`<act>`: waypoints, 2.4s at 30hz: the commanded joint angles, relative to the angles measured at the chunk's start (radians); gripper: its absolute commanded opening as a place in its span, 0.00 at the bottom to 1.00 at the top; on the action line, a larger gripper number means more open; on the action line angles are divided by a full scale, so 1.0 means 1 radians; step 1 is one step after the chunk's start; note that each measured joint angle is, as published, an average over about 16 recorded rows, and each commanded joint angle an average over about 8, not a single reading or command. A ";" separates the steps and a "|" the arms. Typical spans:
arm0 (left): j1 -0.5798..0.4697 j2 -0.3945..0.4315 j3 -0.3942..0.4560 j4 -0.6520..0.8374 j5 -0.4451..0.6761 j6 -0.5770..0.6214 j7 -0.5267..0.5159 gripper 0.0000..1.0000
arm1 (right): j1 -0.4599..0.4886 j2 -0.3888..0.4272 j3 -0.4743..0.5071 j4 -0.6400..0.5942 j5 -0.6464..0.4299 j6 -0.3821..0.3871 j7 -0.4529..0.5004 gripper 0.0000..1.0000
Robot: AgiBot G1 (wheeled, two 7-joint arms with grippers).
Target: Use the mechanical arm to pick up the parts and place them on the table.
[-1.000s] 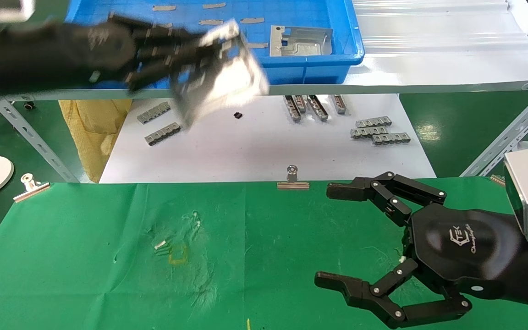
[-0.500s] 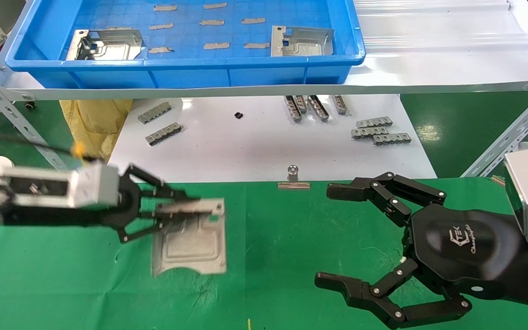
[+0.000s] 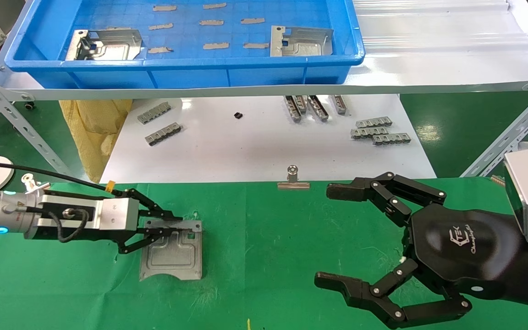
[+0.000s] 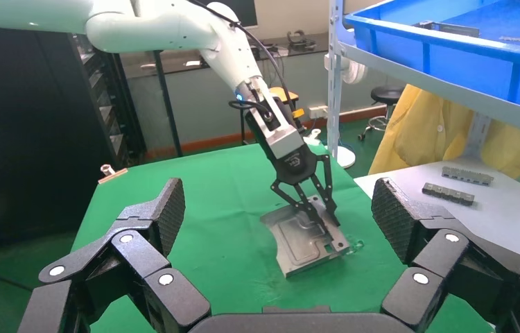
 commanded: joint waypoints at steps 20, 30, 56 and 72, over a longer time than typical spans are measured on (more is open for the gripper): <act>-0.031 0.006 -0.073 0.186 -0.111 0.135 -0.112 1.00 | 0.000 0.000 0.000 0.000 0.000 0.000 0.000 1.00; -0.028 0.006 -0.075 0.187 -0.115 0.137 -0.111 1.00 | 0.000 0.000 0.000 0.000 0.000 0.000 0.000 1.00; -0.032 0.006 -0.067 0.178 -0.102 0.130 -0.100 1.00 | 0.000 0.000 0.000 0.000 0.000 0.000 0.000 1.00; -0.033 0.006 -0.066 0.177 -0.101 0.129 -0.099 1.00 | 0.000 0.000 0.000 0.000 0.000 0.000 0.000 1.00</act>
